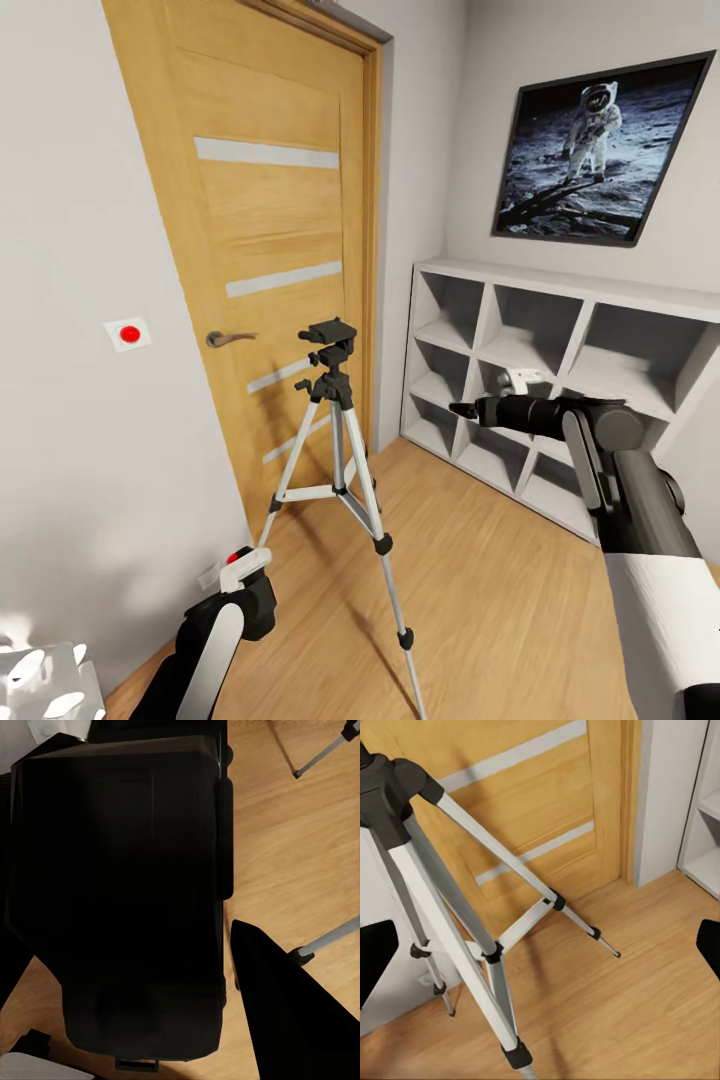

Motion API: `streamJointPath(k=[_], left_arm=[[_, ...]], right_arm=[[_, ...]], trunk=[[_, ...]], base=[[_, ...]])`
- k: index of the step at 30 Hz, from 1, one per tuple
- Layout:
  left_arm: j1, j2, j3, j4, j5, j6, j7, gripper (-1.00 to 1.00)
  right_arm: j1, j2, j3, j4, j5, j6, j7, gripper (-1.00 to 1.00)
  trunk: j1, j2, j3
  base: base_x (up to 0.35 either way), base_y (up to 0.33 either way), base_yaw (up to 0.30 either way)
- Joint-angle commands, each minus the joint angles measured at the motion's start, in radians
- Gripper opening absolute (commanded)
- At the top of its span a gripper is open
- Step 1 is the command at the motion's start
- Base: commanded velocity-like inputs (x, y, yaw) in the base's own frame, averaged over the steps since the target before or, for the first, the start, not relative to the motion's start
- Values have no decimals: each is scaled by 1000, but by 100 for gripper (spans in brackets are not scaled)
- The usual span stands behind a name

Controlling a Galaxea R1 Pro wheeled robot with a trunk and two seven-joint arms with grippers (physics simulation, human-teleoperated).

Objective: Attach the digital camera to the camera tripod in the bedroom.

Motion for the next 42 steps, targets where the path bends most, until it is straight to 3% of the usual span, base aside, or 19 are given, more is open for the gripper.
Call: streamJointPath(k=[1, 8, 20, 35, 42], left_arm=[[-1, 0, -1, -1, 8, 2, 9, -100], [-1, 1, 0, -1, 9, 2, 8, -100], [0, 2, -2, -1, 7, 2, 8, -100], [2, 9, 0, -5, 7, 5, 9, -100], [4, 16, 1, -9, 9, 15, 8, -100]], right_arm=[[0, 0, 4, 4, 0, -2, 3, 100], [8, -1, 21, -24, 9, -29, 9, 100], [13, -1, 28, -71, 10, -35, 14, 100], [23, -1, 31, -89, 9, -34, 17, 100], [25, -2, 72, -81, 9, -34, 20, 100]], trunk=[[-3, 5, 1], [-30, 54, 23], [-30, 54, 23], [-30, 54, 24], [-30, 54, 26]], base=[[0, 0, 0], [0, 0, 0], [0, -30, 0], [0, -305, 47], [0, -345, 251]])
